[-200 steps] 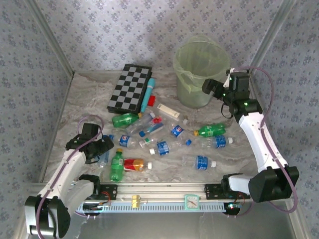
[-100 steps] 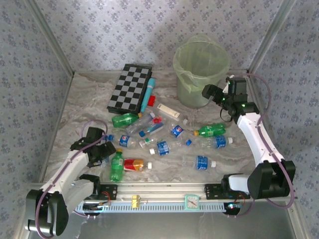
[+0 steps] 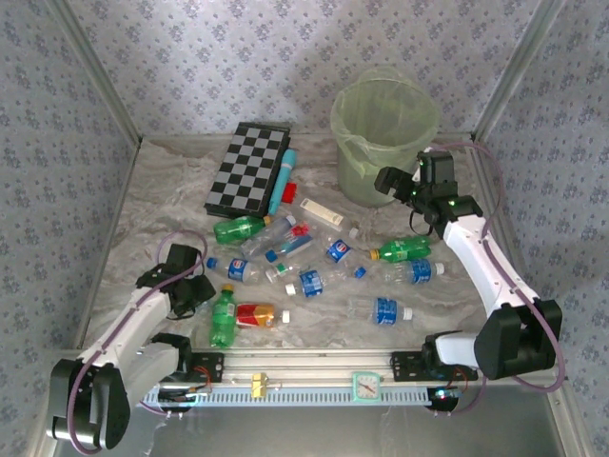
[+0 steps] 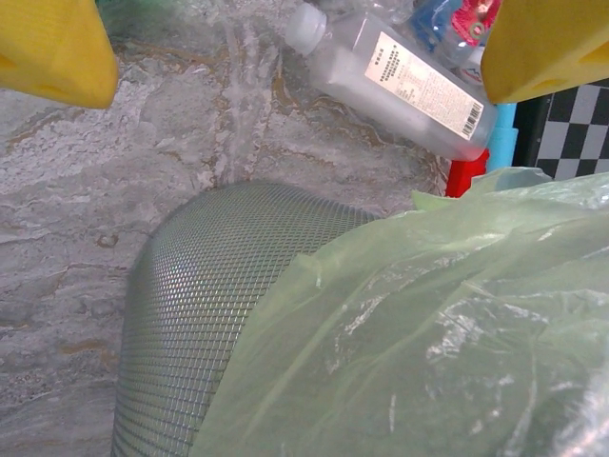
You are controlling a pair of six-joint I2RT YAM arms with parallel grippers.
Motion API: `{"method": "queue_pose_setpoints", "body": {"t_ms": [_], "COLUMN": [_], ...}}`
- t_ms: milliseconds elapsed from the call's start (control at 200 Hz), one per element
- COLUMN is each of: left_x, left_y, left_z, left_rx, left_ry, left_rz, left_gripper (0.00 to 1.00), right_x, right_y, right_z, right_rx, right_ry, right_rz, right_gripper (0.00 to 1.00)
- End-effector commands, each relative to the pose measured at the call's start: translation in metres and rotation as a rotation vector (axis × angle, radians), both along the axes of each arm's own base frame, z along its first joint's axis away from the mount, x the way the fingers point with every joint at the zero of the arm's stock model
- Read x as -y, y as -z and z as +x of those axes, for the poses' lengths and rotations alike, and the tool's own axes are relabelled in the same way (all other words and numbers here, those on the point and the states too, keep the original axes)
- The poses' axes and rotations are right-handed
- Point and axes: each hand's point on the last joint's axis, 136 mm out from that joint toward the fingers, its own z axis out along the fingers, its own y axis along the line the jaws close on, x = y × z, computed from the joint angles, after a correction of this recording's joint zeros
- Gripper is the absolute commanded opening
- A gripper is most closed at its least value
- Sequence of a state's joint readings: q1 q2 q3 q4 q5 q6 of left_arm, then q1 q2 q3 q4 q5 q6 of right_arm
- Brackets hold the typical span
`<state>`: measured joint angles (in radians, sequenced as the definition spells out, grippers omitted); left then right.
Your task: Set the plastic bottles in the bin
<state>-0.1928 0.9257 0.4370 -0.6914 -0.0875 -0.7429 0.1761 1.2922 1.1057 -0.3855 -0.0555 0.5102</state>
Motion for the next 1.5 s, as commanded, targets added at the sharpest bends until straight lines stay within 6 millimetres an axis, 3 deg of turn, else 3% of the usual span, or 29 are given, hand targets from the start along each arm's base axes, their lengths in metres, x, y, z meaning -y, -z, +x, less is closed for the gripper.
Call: {"method": "queue_pose_setpoints", "body": {"t_ms": [0, 170, 350, 550, 780, 985, 1000, 1039, 1264, 1494], "left_x": [-0.003, -0.007, 0.011, 0.062, 0.144, 0.199, 0.203, 0.212, 0.258, 0.282], "left_y": [-0.004, -0.025, -0.095, -0.184, -0.242, -0.265, -0.267, -0.269, -0.275, -0.28], "left_z": [0.004, 0.016, 0.063, 0.117, 0.142, 0.152, 0.151, 0.152, 0.142, 0.14], "left_rx": [0.014, 0.088, 0.352, 0.632, 0.776, 0.844, 0.848, 0.848, 0.846, 0.862], "left_ry": [0.013, -0.005, 0.025, 0.185, 0.457, 0.626, 0.642, 0.677, 0.853, 0.916], "left_rz": [0.033, 0.047, -0.043, -0.244, -0.358, -0.414, -0.417, -0.417, -0.403, -0.433], "left_gripper": [0.49, 0.42, 0.4, 0.41, 0.41, 0.4, 0.4, 0.4, 0.4, 0.4], "right_x": [0.004, -0.008, -0.044, -0.102, -0.155, -0.198, -0.201, -0.206, -0.224, -0.238], "right_y": [-0.011, -0.014, -0.034, -0.067, -0.091, -0.102, -0.116, -0.122, -0.12, -0.115], "right_z": [0.001, 0.001, -0.001, -0.016, -0.021, -0.023, -0.023, -0.023, -0.022, -0.028], "right_rx": [0.021, 0.047, 0.137, 0.25, 0.271, 0.272, 0.299, 0.307, 0.299, 0.283], "right_ry": [0.009, -0.039, -0.188, -0.384, -0.511, -0.656, -0.672, -0.694, -0.739, -0.801], "right_rz": [-0.045, -0.014, 0.066, 0.142, 0.267, 0.464, 0.481, 0.509, 0.53, 0.552], "right_gripper": [1.0, 1.0, 1.0, 1.0, 0.99, 0.96, 0.96, 0.95, 0.92, 0.87]}}
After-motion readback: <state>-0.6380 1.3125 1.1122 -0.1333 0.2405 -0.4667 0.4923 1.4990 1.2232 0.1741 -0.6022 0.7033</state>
